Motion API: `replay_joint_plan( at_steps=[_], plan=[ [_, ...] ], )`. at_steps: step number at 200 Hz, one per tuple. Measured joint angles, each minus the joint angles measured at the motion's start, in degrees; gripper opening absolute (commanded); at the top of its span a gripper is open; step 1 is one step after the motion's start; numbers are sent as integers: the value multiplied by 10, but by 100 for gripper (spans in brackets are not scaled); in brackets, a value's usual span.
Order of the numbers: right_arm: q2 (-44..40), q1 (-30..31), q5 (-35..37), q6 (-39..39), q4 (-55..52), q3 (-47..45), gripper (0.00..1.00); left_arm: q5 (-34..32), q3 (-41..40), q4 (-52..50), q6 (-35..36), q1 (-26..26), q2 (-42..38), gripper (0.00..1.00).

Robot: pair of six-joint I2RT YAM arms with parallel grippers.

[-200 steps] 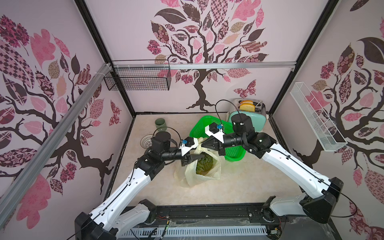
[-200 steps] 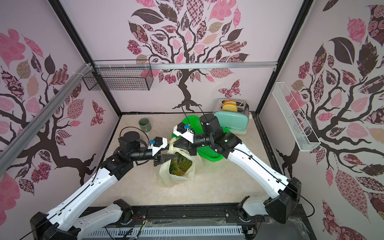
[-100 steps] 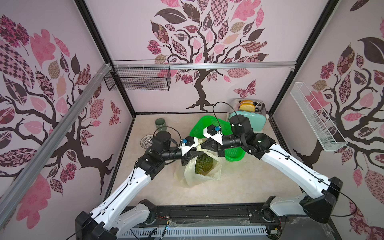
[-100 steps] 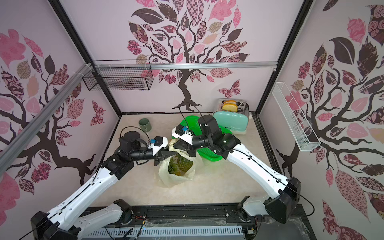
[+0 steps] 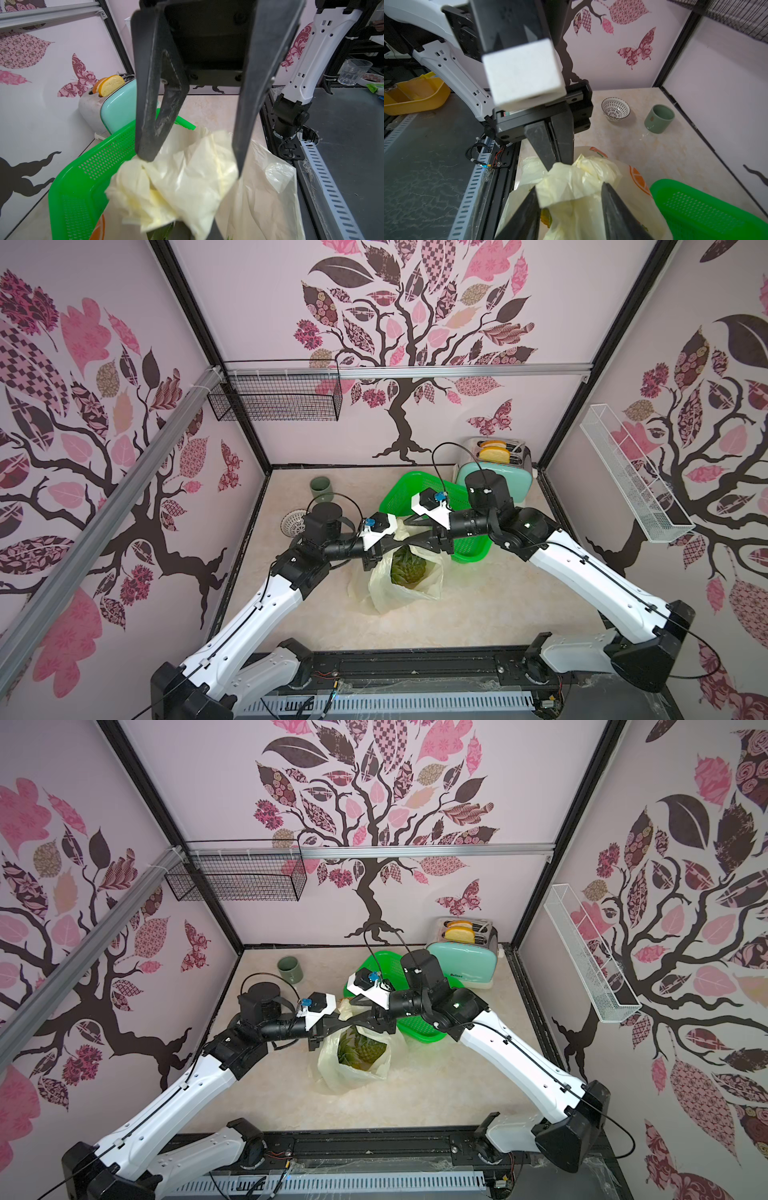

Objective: Place the pineapple into a plastic bag & tie a knot
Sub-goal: Cross the plastic bag at the center of the board.

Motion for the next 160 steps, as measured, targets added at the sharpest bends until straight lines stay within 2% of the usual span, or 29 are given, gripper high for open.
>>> replay_joint_plan(
  at_steps=[27,47,89,128,160],
  plan=[
    [-55,-9,20,56,29,3,56,2,0,-1,19,0,0,0],
    [-62,-20,37,93,24,26,58,2,0,-3,36,0,0,0],
    [2,-23,45,134,-34,70,60,6,6,-14,66,0,10,0],
    [83,-23,30,154,-116,128,59,13,6,-18,79,0,12,0],
    [108,-23,17,164,-164,153,55,17,10,-19,87,-1,20,0]
  ],
)
